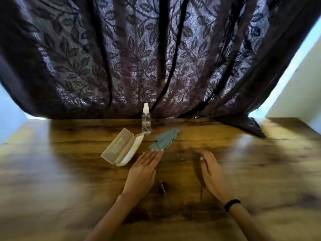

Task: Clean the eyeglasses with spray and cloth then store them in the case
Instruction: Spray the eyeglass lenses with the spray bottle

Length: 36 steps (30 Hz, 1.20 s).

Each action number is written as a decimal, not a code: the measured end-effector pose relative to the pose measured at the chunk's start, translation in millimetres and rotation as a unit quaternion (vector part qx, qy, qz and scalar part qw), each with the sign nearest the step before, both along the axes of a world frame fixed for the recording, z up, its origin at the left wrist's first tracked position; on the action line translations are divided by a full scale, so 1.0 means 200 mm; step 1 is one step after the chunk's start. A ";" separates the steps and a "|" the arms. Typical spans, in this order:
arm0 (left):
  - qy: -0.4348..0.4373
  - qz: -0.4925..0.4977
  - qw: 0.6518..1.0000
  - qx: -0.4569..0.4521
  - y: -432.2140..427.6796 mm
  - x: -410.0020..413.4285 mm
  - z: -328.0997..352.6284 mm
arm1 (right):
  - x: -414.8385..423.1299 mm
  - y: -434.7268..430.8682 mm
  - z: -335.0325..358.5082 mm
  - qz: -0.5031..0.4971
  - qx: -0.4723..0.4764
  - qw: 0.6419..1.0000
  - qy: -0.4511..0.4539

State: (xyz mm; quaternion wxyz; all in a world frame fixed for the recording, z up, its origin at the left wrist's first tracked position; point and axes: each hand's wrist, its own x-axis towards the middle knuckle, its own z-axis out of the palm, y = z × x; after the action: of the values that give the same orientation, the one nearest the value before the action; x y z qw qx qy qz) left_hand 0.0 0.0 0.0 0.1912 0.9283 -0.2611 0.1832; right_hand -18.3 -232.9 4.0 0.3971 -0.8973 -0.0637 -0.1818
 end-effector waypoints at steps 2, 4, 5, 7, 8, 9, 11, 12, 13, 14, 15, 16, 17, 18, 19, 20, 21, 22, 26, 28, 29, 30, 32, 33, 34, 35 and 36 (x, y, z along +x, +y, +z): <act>0.019 -0.018 0.999 -0.021 0.00 0.01 -0.01 | 0.01 -0.03 0.02 0.000 0.041 0.999 0.012; 0.044 -0.022 0.998 -0.030 0.00 0.01 -0.04 | 0.01 -0.06 0.03 -0.002 0.041 0.999 0.028; 0.048 -0.026 0.998 -0.036 0.00 0.02 -0.05 | 0.02 -0.07 0.02 -0.001 0.046 0.998 0.036; 0.048 -0.026 0.997 -0.051 0.00 0.02 -0.05 | 0.02 -0.09 0.01 -0.005 0.050 0.998 0.044; 0.042 -0.026 0.997 -0.058 0.00 0.02 -0.05 | 0.03 -0.09 0.01 -0.006 0.047 0.998 0.041; 0.037 -0.026 0.997 -0.064 -0.01 0.02 -0.04 | 0.03 -0.09 0.00 -0.010 0.050 0.998 0.043; 0.022 -0.023 0.996 -0.079 -0.02 0.03 -0.04 | 0.04 -0.09 -0.02 -0.018 0.050 0.998 0.042; 0.016 -0.022 0.996 -0.082 -0.02 0.03 -0.04 | 0.04 -0.09 -0.02 -0.023 0.048 0.998 0.042; 0.012 -0.022 0.996 -0.082 -0.03 0.03 -0.04 | 0.05 -0.08 -0.03 -0.028 0.051 0.998 0.039; 0.007 -0.022 0.996 -0.082 -0.03 0.04 -0.04 | 0.05 -0.08 -0.04 -0.034 0.051 0.997 0.036; 0.004 -0.021 0.996 -0.081 -0.03 0.04 -0.04 | 0.06 -0.08 -0.04 -0.037 0.051 0.997 0.034; 0.002 -0.021 0.996 -0.084 -0.03 0.05 -0.04 | 0.06 -0.08 -0.04 -0.040 0.049 0.997 0.032; -0.002 -0.021 0.996 -0.086 -0.03 0.05 -0.03 | 0.06 -0.07 -0.04 -0.041 0.049 0.997 0.032; -0.010 -0.021 0.996 -0.089 -0.03 0.05 -0.03 | 0.07 -0.07 -0.04 -0.043 0.052 0.997 0.034; -0.017 -0.023 0.995 -0.093 -0.03 0.05 -0.03 | 0.07 -0.07 -0.04 -0.045 0.062 0.996 0.033; -0.027 -0.023 0.994 -0.103 -0.03 0.06 -0.03 | 0.07 -0.06 -0.03 -0.048 0.075 0.996 0.028; -0.027 -0.022 0.992 -0.120 -0.03 0.06 -0.02 | 0.07 -0.05 -0.02 -0.051 0.084 0.995 0.017; -0.024 -0.016 0.989 -0.143 -0.03 0.07 -0.01 | 0.08 -0.04 -0.01 -0.055 0.083 0.995 0.000; -0.016 0.018 0.976 -0.217 -0.02 0.12 0.05 | 0.14 0.00 0.05 -0.066 0.103 0.992 -0.042; -0.020 0.028 0.971 -0.239 -0.02 0.17 0.10 | 0.19 0.01 0.10 -0.074 0.119 0.989 -0.052; -0.028 0.030 0.968 -0.246 -0.01 0.19 0.13 | 0.21 0.02 0.12 -0.076 0.126 0.987 -0.058; -0.036 0.033 0.966 -0.255 0.00 0.22 0.16 | 0.24 0.03 0.15 -0.075 0.131 0.986 -0.067; -0.049 0.039 0.961 -0.270 0.02 0.28 0.22 | 0.30 0.06 0.21 -0.073 0.129 0.985 -0.089; -0.061 0.042 0.959 -0.274 0.03 0.31 0.25 | 0.33 0.07 0.24 -0.072 0.125 0.984 -0.100; -0.075 0.046 0.956 -0.278 0.03 0.34 0.28 | 0.36 0.07 0.27 -0.070 0.122 0.984 -0.109; -0.089 0.052 0.953 -0.283 0.04 0.36 0.30 | 0.39 0.08 0.29 -0.067 0.119 0.984 -0.116; -0.102 0.059 0.951 -0.288 0.05 0.38 0.32 | 0.42 0.09 0.31 -0.064 0.120 0.983 -0.120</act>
State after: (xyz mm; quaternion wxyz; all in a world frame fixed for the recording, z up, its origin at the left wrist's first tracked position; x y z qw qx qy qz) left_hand 76.9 9.2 64.5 0.4113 0.8241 -0.1602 0.3549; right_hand 64.9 -214.8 66.7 0.4792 -0.8169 -0.0314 -0.3195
